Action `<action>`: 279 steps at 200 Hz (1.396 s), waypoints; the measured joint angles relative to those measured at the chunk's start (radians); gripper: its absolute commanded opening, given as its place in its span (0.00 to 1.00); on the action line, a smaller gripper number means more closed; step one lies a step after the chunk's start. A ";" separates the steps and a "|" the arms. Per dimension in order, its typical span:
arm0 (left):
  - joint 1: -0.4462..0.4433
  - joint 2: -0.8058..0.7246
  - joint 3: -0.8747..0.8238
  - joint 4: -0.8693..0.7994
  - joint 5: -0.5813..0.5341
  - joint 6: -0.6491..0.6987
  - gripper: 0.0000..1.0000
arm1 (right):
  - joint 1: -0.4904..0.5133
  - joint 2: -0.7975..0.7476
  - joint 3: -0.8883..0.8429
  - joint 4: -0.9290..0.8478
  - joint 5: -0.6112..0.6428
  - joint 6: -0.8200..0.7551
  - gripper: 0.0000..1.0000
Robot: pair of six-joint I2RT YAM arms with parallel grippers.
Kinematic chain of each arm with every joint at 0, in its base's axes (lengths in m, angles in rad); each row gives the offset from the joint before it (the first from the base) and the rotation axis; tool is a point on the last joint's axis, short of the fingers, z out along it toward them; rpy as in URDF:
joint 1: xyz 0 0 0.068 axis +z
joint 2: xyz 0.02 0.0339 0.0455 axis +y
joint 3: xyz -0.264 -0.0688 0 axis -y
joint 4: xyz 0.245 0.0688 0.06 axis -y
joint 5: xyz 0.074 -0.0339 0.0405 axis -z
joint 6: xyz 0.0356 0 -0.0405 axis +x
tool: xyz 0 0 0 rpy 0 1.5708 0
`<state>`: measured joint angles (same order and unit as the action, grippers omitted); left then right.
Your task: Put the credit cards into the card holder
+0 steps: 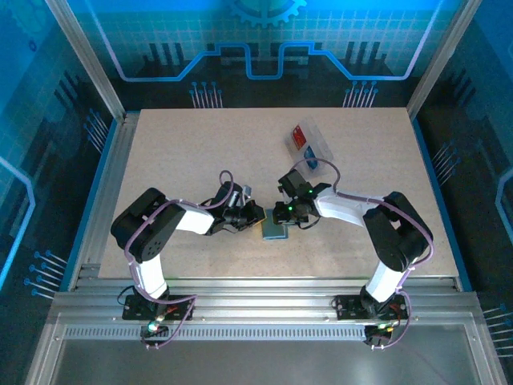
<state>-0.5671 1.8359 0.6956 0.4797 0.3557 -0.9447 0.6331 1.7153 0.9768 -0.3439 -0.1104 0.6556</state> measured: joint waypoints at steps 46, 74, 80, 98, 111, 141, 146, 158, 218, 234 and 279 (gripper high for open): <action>0.000 0.001 -0.005 0.010 0.000 0.000 0.08 | -0.006 0.009 -0.003 0.000 0.002 0.006 0.23; 0.000 0.002 -0.005 0.012 0.000 -0.001 0.08 | -0.006 0.023 0.006 -0.010 0.018 0.006 0.24; 0.000 0.002 -0.005 0.013 0.000 -0.001 0.08 | -0.006 0.024 0.008 -0.013 0.021 0.006 0.24; 0.000 0.002 -0.005 0.013 0.000 -0.005 0.08 | -0.006 0.031 0.013 -0.016 0.021 0.003 0.26; 0.000 0.003 -0.005 0.013 0.000 -0.008 0.08 | -0.006 0.034 0.016 -0.019 0.021 0.002 0.26; 0.000 0.002 -0.005 0.013 0.000 -0.009 0.09 | -0.006 0.035 0.017 -0.016 0.010 0.001 0.24; 0.000 0.003 -0.005 0.013 0.000 -0.011 0.08 | -0.006 0.034 0.017 -0.016 0.010 -0.001 0.23; 0.000 0.003 -0.005 0.013 0.000 -0.015 0.09 | -0.006 0.031 0.017 -0.017 0.010 -0.003 0.19; 0.000 0.002 -0.007 0.024 0.008 -0.018 0.17 | 0.001 -0.014 0.017 -0.045 0.042 -0.039 0.00; 0.000 0.000 -0.011 0.037 0.017 -0.014 0.20 | 0.003 -0.032 0.017 -0.046 0.042 -0.048 0.00; 0.000 -0.002 -0.023 0.077 0.039 -0.002 0.25 | 0.016 -0.089 0.021 -0.029 -0.005 -0.070 0.00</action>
<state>-0.5671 1.8343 0.6727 0.5568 0.3946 -0.9470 0.6491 1.6268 0.9977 -0.3725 -0.1158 0.5854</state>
